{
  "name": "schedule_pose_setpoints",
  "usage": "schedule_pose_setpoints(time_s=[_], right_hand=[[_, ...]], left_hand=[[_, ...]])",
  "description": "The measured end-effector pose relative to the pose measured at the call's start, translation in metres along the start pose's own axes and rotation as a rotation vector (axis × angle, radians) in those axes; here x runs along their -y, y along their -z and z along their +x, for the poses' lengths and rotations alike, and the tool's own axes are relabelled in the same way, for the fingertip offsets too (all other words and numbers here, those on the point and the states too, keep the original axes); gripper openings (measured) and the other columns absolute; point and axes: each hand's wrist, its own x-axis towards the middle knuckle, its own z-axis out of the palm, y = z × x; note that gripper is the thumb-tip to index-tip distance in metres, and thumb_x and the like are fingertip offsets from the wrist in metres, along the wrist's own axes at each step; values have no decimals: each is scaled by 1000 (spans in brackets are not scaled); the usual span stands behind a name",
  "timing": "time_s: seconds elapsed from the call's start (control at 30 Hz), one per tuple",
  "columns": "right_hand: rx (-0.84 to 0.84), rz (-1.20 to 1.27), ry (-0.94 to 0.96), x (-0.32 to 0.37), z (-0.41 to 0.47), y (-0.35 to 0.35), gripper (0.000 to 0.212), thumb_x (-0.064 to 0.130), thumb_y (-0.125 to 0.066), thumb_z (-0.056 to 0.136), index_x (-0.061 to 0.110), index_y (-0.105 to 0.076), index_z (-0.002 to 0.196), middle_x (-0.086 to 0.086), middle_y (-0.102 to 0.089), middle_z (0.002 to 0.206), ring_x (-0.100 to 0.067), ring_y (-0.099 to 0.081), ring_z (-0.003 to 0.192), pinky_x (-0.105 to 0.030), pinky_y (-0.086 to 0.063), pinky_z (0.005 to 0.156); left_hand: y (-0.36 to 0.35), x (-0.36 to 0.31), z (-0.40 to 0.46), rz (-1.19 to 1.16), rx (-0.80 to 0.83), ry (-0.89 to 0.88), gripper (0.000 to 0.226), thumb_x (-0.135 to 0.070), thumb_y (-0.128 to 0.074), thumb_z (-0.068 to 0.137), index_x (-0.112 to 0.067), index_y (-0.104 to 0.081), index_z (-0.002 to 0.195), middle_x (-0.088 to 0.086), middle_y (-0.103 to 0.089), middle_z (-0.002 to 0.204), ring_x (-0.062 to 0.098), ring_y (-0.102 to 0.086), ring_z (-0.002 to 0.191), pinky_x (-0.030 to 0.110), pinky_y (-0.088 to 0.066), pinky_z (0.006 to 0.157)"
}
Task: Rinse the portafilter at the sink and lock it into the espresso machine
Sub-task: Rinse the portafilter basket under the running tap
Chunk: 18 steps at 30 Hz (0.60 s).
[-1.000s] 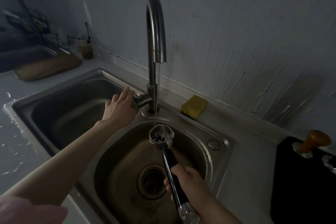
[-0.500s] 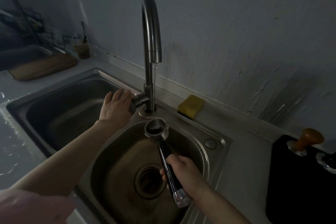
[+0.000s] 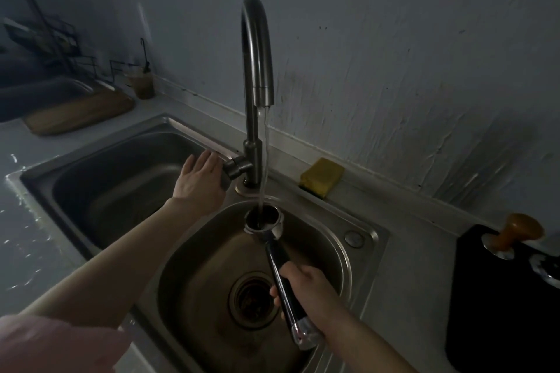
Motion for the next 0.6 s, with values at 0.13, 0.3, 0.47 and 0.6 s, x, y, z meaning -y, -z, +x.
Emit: schedule_pose_setpoints(time_s=[0.13, 0.3, 0.47, 0.6], right_hand=[[-27, -7, -20, -1, 1, -2, 19, 28, -49, 87, 12, -59, 81, -1, -63, 68, -9, -56, 55, -24, -45, 55], [-121, -227, 38, 2, -5, -3, 24, 30, -51, 87, 11, -60, 97, 3, -61, 77, -5, -55, 64, -16, -42, 55], [-305, -531, 227, 5, -11, 6, 38, 31, -56, 87, 19, -45, 122, 10, -58, 96, -5, -57, 81, -6, -44, 61], [-496, -852, 410, 10, -16, 10, 54, 36, -54, 87, 24, -33, 135, 5, -47, 134, -13, -55, 113, -21, -40, 78]], left_hand=[[-9, -10, -6, -249, -57, 42, 61, -27, -42, 92, -14, -16, 146, 6, -10, 159, 23, 0, 147, 43, -1, 118], [-14, -31, -33, -704, -11, 178, 40, -14, -38, 93, -6, -47, 131, 15, -44, 142, 30, -40, 131, 38, -33, 106], [-22, -41, -40, -1021, 37, 383, 33, -13, -35, 93, -3, -56, 116, 15, -60, 109, 33, -56, 110, 37, -44, 96], [-20, -43, -37, -1164, 75, 439, 30, -19, -40, 91, -12, -66, 104, 16, -63, 120, 29, -55, 113, 39, -42, 102]])
